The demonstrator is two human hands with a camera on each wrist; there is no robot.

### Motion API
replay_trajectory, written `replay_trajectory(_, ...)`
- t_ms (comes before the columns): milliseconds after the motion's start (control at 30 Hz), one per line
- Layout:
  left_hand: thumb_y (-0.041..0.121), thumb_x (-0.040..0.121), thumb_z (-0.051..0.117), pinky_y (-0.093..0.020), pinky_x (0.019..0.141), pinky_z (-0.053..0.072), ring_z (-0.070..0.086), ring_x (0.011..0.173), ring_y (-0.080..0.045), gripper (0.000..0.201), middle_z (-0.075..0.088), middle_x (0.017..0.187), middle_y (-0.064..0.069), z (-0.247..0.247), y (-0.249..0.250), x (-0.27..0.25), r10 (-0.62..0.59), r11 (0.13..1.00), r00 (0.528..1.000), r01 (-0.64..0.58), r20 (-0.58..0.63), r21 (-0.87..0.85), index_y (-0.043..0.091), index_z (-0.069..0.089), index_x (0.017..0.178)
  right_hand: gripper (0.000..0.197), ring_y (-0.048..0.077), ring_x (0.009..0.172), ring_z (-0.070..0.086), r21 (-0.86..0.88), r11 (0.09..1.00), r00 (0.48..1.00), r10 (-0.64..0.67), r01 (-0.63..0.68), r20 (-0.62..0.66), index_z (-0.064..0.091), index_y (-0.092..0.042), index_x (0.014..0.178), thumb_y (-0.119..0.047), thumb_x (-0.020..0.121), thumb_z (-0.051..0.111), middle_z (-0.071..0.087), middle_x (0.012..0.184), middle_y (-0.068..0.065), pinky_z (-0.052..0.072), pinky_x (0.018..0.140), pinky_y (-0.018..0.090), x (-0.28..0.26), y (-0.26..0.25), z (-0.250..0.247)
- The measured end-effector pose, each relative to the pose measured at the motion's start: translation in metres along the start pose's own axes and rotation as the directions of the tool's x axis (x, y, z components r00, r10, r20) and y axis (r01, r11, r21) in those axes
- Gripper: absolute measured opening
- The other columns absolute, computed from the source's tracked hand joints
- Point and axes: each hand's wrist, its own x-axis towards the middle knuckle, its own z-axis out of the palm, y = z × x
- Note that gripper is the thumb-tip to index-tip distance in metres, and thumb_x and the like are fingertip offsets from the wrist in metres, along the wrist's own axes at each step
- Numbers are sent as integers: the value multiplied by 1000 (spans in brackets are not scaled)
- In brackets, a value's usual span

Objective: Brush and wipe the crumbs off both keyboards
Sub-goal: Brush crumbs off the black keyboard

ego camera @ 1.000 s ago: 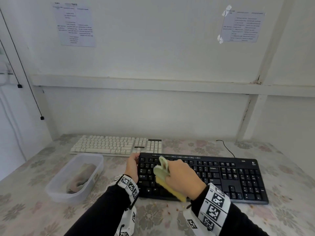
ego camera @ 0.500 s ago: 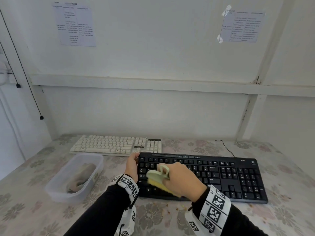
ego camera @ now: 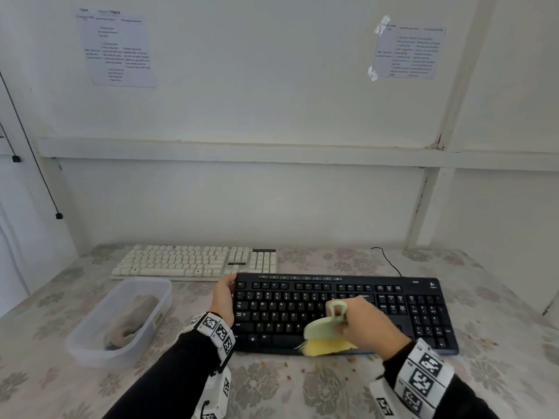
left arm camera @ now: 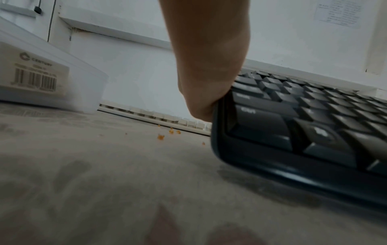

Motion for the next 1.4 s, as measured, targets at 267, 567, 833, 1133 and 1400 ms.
replay_trajectory(267,36,89,43,-39,73,48,60,74,-28,33,62,81,-9,-1,-2,5,28,999,999,-28,-17,16,10,64,86,17,7,61,48,-73,930,929,351,-360,-113,45,-28,84,-11,85,47,49,75,-6,30,47,16,-34,91,-39)
replay_trajectory(567,34,89,41,-40,74,48,60,74,-29,34,62,80,-10,1,-2,3,46,998,998,-44,-37,50,9,64,85,31,13,63,54,185,979,984,-54,85,-170,46,-37,75,-10,88,56,61,73,-5,41,57,19,-22,34,-38)
replay_trajectory(833,38,86,44,-41,76,48,60,76,-30,34,63,82,-11,2,1,-3,30,998,998,-26,-60,55,11,64,88,25,21,80,60,110,978,984,-168,175,-67,55,-30,98,-8,88,47,66,92,2,49,70,34,-2,20,-7)
replay_trajectory(1133,35,91,41,-38,70,48,59,72,-29,34,61,78,-11,6,0,-5,27,999,998,-24,-53,44,10,63,82,48,10,72,59,56,994,985,106,-99,-138,45,-52,73,-5,80,50,60,81,-11,42,56,14,-40,97,-42)
replay_trajectory(1400,33,93,41,-38,68,47,58,71,-28,34,61,75,-10,10,1,-9,41,998,995,-37,-88,47,10,62,81,17,-3,72,62,297,939,940,-69,175,-335,67,-24,100,-15,86,64,65,81,-15,45,64,9,-19,29,-57)
